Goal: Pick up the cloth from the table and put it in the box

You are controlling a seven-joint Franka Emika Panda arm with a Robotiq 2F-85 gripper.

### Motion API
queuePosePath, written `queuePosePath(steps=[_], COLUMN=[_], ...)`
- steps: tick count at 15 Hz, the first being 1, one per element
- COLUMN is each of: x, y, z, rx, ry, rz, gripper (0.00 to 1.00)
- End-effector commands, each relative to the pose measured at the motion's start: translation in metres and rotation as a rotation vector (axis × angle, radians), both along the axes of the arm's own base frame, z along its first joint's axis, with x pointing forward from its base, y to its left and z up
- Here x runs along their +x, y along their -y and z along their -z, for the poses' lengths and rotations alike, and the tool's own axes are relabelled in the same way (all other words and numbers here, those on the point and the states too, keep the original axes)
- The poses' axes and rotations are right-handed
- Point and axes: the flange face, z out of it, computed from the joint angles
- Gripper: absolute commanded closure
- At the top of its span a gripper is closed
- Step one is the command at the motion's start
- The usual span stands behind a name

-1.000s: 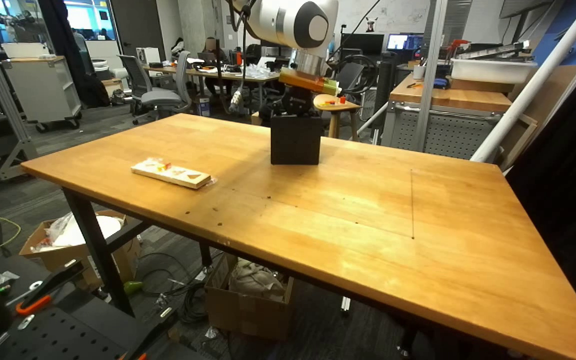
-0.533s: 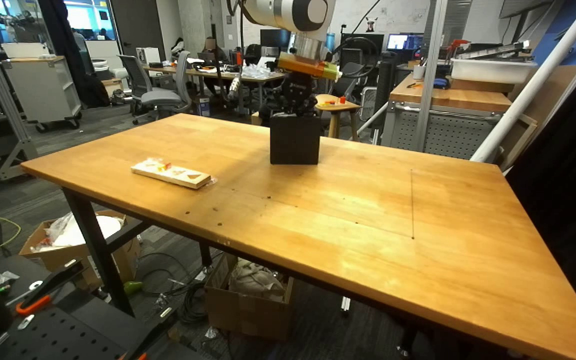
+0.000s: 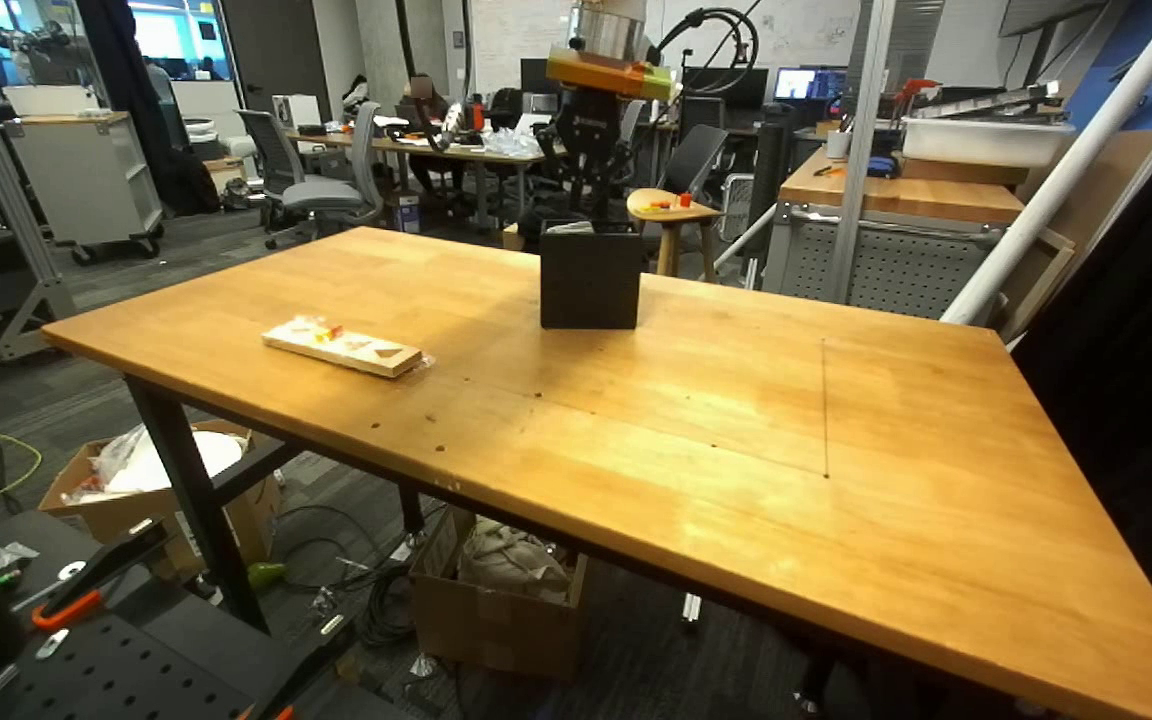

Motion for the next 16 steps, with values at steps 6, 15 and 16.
queuePosePath(steps=[6, 15, 16], x=[-0.02, -0.023, -0.023], y=[0.011, 0.012, 0.012], z=[-0.006, 0.018, 0.017], rx=[-0.031, -0.022, -0.021], ry=[-0.015, -0.05, -0.049], rz=[0.007, 0.002, 0.002], gripper=[1.0, 1.0, 1.0])
